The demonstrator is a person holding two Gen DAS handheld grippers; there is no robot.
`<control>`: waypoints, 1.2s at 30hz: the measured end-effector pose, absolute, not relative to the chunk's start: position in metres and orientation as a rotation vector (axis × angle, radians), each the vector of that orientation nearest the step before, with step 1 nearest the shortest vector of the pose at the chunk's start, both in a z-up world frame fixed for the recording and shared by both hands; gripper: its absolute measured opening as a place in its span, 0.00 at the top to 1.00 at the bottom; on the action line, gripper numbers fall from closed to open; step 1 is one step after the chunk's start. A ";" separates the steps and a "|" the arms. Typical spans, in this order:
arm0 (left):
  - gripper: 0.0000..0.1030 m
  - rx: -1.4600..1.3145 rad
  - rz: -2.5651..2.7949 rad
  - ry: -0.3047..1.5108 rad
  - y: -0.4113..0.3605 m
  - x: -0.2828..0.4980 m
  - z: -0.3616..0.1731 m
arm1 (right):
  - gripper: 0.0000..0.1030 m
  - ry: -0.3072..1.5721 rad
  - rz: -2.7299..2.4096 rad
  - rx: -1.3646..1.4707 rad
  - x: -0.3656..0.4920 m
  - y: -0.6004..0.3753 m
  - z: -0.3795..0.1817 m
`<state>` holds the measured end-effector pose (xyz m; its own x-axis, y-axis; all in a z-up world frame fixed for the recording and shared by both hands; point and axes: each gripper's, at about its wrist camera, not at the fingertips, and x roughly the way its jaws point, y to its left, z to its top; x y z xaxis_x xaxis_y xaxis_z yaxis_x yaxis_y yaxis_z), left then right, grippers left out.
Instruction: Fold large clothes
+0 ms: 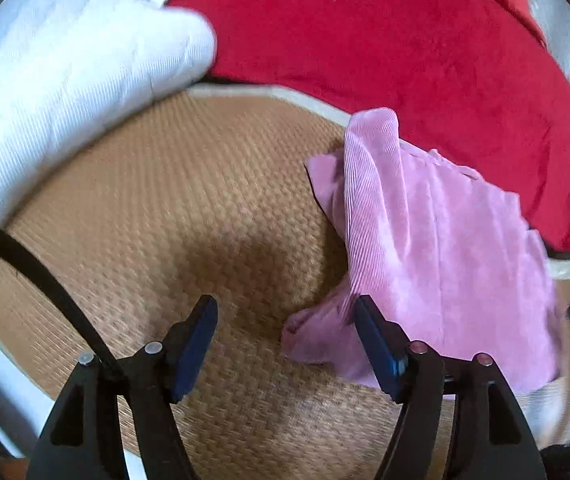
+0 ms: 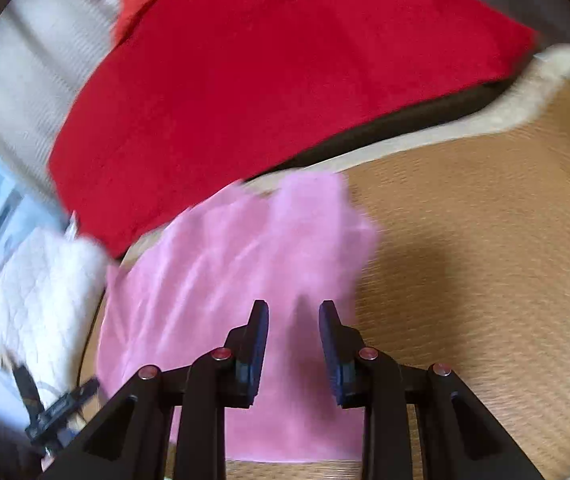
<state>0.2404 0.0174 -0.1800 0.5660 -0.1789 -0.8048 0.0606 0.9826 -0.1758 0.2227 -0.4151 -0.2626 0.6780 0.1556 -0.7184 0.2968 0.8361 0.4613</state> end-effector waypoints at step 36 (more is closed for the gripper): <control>0.25 0.282 0.029 0.771 -0.059 0.241 -0.169 | 0.45 0.917 0.069 0.272 0.346 -0.282 -0.310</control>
